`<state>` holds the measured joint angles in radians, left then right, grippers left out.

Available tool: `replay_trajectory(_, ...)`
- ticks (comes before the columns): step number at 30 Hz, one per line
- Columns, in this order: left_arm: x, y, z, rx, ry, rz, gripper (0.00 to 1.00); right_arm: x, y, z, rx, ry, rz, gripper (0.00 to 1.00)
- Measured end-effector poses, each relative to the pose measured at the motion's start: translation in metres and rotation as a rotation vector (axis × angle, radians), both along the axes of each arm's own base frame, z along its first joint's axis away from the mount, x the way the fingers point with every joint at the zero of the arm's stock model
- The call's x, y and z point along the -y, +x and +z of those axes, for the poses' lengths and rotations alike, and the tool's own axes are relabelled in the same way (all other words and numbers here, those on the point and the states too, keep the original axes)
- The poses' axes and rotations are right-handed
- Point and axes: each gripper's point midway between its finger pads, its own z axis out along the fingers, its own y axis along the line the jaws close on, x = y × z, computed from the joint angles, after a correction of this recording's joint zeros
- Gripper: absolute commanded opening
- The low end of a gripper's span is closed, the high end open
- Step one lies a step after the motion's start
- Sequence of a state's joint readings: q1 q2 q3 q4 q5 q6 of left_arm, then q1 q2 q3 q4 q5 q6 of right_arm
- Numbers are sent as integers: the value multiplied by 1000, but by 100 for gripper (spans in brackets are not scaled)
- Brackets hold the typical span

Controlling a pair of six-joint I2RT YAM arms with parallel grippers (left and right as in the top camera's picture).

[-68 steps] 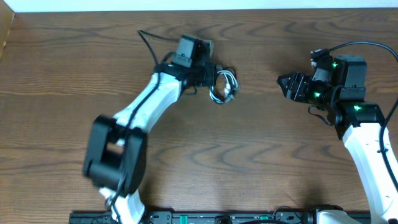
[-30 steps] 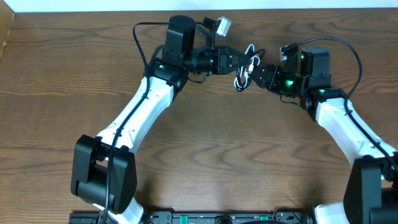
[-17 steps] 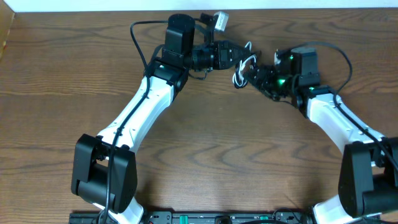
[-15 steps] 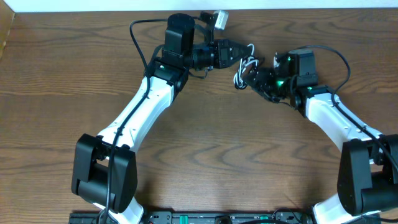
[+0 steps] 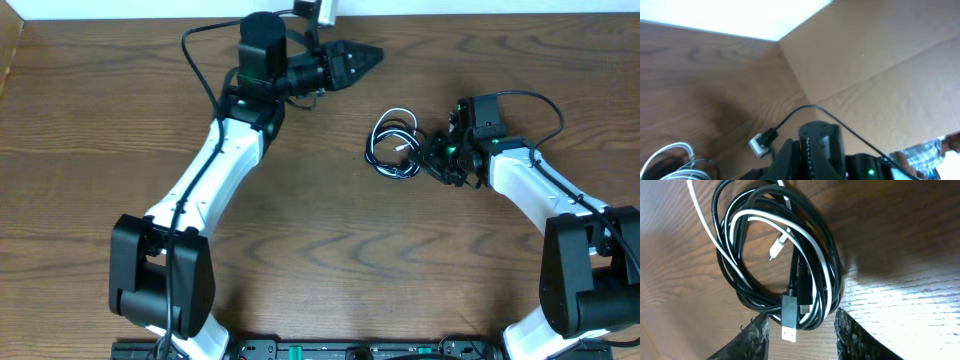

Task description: Untangle cables

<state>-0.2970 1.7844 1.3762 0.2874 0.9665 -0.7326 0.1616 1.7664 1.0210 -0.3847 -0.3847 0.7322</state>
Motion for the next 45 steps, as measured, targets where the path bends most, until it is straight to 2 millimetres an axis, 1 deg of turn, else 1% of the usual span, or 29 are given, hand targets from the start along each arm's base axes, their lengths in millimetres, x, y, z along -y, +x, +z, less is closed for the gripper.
replay_trajectory(2,-5,-1,-14,-52,37,5,7,2,-2,0,0,-10,19,41)
replay_trajectory(5,-12,-7,-47,-148,133,18,8,9,-4,6,13,-30,31,46)
replay_trajectory(6,-16,-10,-61,-180,181,32,8,12,-2,15,36,-38,31,47)
replay_trajectory(8,-20,-13,-80,-204,259,58,16,19,5,38,102,-43,22,47)
replay_trajectory(9,-22,-12,-88,-199,296,73,17,22,7,46,122,-44,15,48)
replay_trajectory(12,-23,-7,-103,-154,376,100,35,41,17,83,224,-46,-28,50)
replay_trajectory(13,-22,-4,-109,-133,398,103,38,47,18,92,248,-49,-40,52)
replay_trajectory(14,-19,1,-116,-105,418,103,43,55,20,101,272,-57,-55,52)
replay_trajectory(15,-16,4,-124,-98,434,103,44,60,20,105,283,-63,-64,52)
replay_trajectory(16,-13,8,-135,-88,451,104,45,65,19,108,287,-70,-73,52)
replay_trajectory(18,-5,15,-156,-63,480,100,47,70,15,107,272,-79,-79,52)
replay_trajectory(22,14,28,-207,-36,519,92,48,71,7,99,229,-88,-69,52)
replay_trajectory(24,21,29,-226,-31,527,83,48,71,3,97,212,-92,-63,52)
replay_trajectory(27,31,29,-249,-9,543,64,47,71,-1,94,195,-97,-53,52)
replay_trajectory(30,40,25,-263,36,575,33,47,71,-4,93,187,-100,-48,53)
replay_trajectory(34,51,19,-269,120,639,4,44,71,-4,92,185,-102,-43,54)
replay_trajectory(36,58,16,-272,177,686,-7,40,71,-5,92,184,-102,-43,54)
replay_trajectory(40,66,12,-280,236,761,-5,35,71,-5,92,183,-102,-43,55)
replay_trajectory(43,66,13,-282,263,794,5,25,71,-5,92,181,-104,-41,56)
replay_trajectory(45,65,14,-283,265,803,7,19,71,-5,92,182,-105,-38,59)
